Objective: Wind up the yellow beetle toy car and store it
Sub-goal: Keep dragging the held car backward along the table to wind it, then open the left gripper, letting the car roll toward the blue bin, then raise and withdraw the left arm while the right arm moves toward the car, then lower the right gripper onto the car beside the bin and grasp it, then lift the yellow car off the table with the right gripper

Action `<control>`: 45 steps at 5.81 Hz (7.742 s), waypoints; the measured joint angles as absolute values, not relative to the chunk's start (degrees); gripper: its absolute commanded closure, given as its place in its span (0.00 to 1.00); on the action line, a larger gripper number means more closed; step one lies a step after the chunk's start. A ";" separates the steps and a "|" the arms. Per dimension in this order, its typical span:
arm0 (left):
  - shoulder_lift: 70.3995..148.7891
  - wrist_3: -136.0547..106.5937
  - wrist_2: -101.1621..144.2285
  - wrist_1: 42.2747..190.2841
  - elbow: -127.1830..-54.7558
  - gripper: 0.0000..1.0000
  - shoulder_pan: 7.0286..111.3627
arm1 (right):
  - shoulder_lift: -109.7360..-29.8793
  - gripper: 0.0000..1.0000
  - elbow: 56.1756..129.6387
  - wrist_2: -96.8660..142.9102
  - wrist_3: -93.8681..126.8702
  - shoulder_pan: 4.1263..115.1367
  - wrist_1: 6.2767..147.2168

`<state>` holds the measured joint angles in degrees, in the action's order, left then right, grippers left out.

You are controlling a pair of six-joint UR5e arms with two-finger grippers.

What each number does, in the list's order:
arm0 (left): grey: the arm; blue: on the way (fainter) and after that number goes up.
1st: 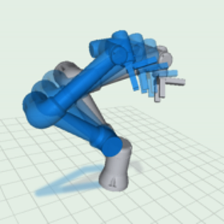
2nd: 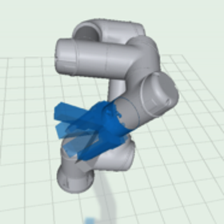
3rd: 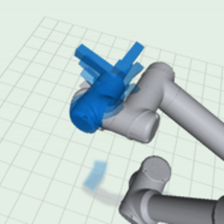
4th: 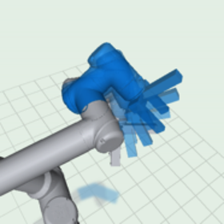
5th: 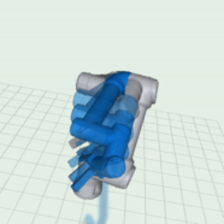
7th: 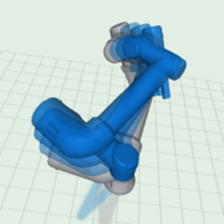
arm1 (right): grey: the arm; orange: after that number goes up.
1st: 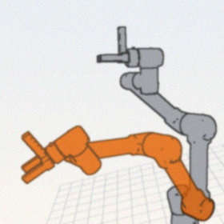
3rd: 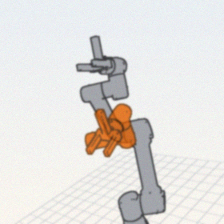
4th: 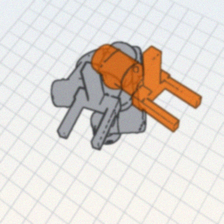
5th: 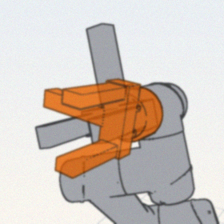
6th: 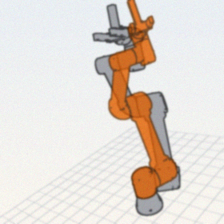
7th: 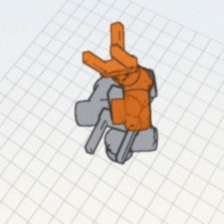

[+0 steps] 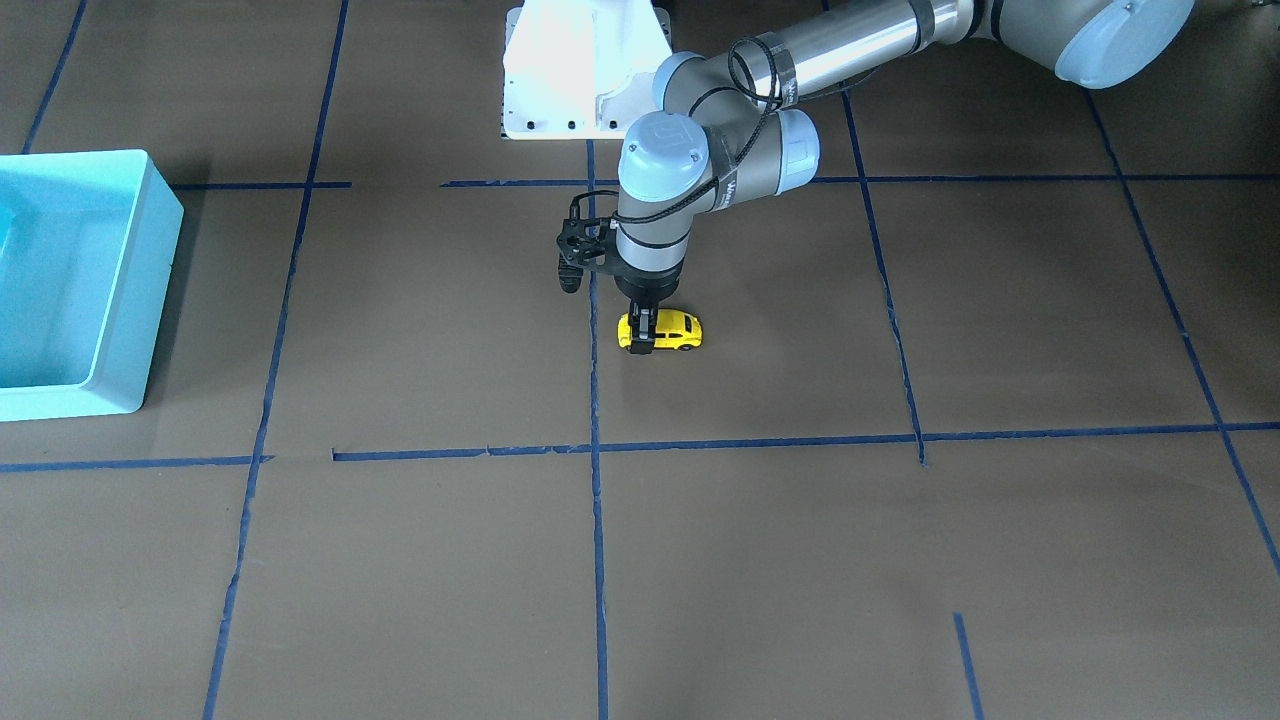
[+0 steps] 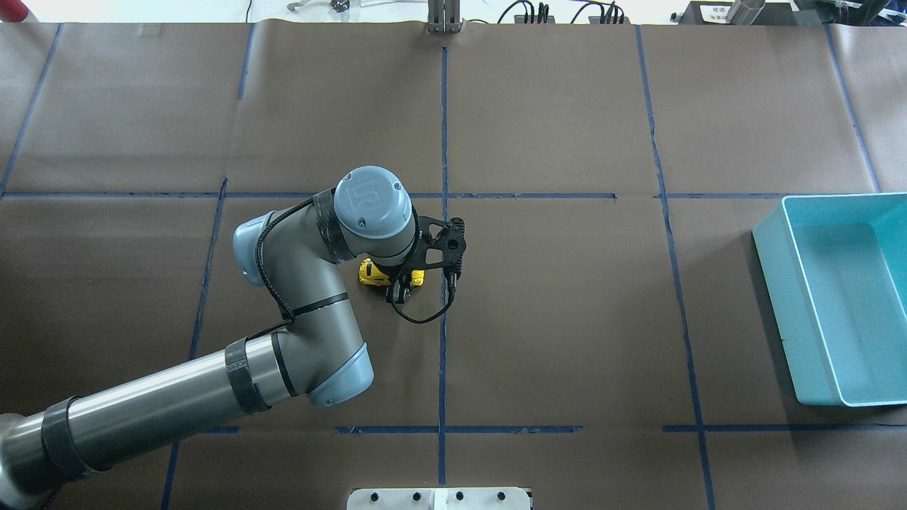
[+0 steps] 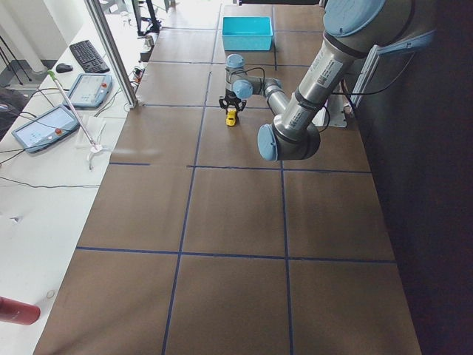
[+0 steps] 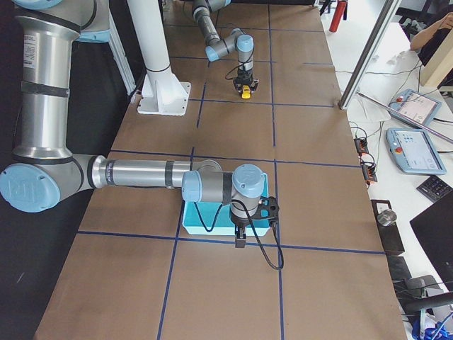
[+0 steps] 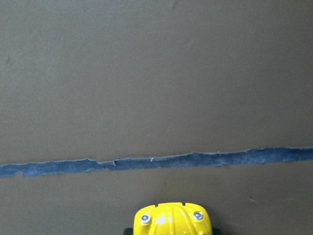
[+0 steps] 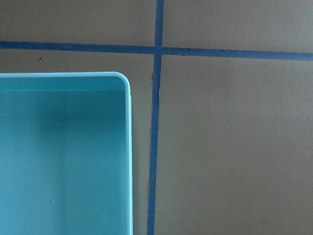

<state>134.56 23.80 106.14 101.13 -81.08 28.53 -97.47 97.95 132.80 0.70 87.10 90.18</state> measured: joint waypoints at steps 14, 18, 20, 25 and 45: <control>130.52 24.43 106.70 103.01 -84.81 0.00 29.00 | -97.49 0.00 98.61 132.91 0.63 87.10 90.11; 130.29 24.46 106.78 102.96 -85.34 0.00 29.90 | -97.55 0.00 98.61 132.89 0.62 87.10 90.11; 126.59 24.47 107.73 101.53 -90.12 0.00 33.54 | -97.47 0.00 98.77 132.89 0.59 87.10 90.09; 111.66 24.02 131.39 94.39 -92.31 0.00 60.43 | -96.89 0.00 106.50 132.40 0.05 85.42 90.13; 93.03 6.78 133.05 85.07 -84.45 0.00 93.06 | -85.41 0.00 107.74 101.96 -31.37 37.11 90.09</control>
